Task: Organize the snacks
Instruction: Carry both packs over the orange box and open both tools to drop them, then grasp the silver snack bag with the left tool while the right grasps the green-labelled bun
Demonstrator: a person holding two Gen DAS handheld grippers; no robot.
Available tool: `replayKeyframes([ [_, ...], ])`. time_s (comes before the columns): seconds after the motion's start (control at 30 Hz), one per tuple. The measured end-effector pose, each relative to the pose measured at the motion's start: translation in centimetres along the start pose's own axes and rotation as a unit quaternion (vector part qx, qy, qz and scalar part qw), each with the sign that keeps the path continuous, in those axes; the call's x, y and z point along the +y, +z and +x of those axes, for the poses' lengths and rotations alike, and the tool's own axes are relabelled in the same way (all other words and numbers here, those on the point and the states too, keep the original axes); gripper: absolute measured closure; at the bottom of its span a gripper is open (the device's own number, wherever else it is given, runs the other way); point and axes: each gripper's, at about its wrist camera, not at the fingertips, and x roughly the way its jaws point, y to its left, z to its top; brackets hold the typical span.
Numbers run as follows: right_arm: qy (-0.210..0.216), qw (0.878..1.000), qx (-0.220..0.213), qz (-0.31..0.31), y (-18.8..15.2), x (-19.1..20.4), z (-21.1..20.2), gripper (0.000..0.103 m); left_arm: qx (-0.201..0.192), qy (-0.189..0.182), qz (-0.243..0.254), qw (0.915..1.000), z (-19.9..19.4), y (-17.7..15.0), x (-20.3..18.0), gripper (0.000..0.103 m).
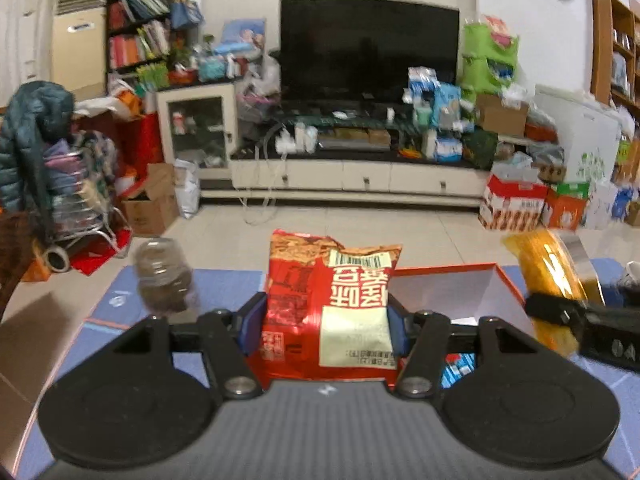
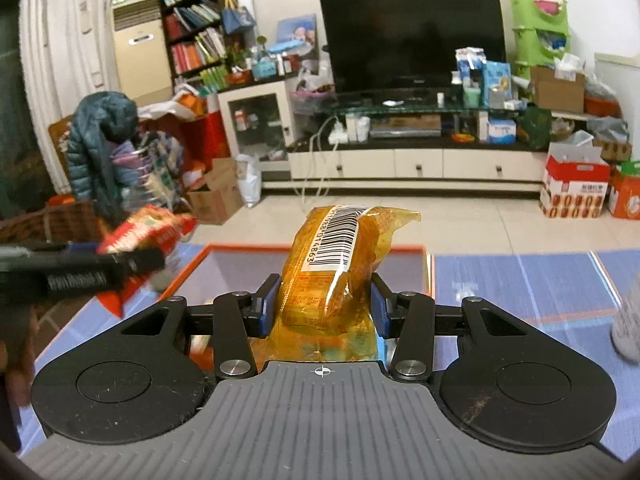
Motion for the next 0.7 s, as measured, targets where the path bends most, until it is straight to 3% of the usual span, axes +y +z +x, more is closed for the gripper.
replayKeyframes([
  [0.03,-0.004,1.0,0.005,0.003,0.6,-0.1,1.2,0.067,0.008,-0.002,0.004,1.0,1.3,0.1,0.0,0.025],
  [0.07,-0.004,1.0,0.016,0.004,1.0,-0.4,2.1,0.058,0.018,0.004,0.001,0.9998,1.9,0.0,0.1,0.024],
  [0.1,-0.009,1.0,0.027,0.009,1.3,-0.6,2.4,0.057,0.023,0.012,-0.002,0.9997,1.7,-0.1,0.3,0.024],
  [0.17,-0.002,1.0,0.007,0.023,1.1,-1.1,0.0,0.052,-0.003,0.002,-0.009,1.0,-0.9,-0.8,1.3,0.018],
  [0.2,0.005,1.0,-0.009,0.023,0.6,-1.3,-1.7,0.041,-0.017,0.001,-0.014,0.9998,-2.3,-1.3,1.8,0.012],
  [0.23,0.003,0.999,-0.022,0.024,-0.2,-1.5,-3.5,0.036,-0.031,0.005,-0.02,0.9993,-4.0,-2.0,2.4,0.003],
  [0.27,-0.003,0.999,-0.031,0.018,-1.5,-1.6,-5.4,0.033,-0.04,0.006,-0.023,0.9989,-5.5,-2.9,2.9,0.004],
  [0.37,-0.013,1.0,-0.021,-0.005,-6.0,-1.9,-9.0,0.034,-0.033,0.012,-0.035,0.9988,-9.4,-6.2,4.2,0.004],
  [0.47,-0.019,0.999,0.023,-0.02,-11.0,-2.0,-10.5,0.035,-0.012,0.016,-0.063,0.9978,-11.8,-9.6,5.2,0.004],
  [0.57,-0.021,0.997,0.073,-0.032,-14.2,-1.7,-10.4,0.045,0.003,0.028,-0.075,0.9968,-12.2,-12.0,5.8,0.004],
  [0.7,-0.037,0.991,0.107,-0.074,-16.9,-0.9,-8.8,0.048,0.019,0.03,-0.078,0.9963,-11.1,-13.2,6.1,0.004],
])
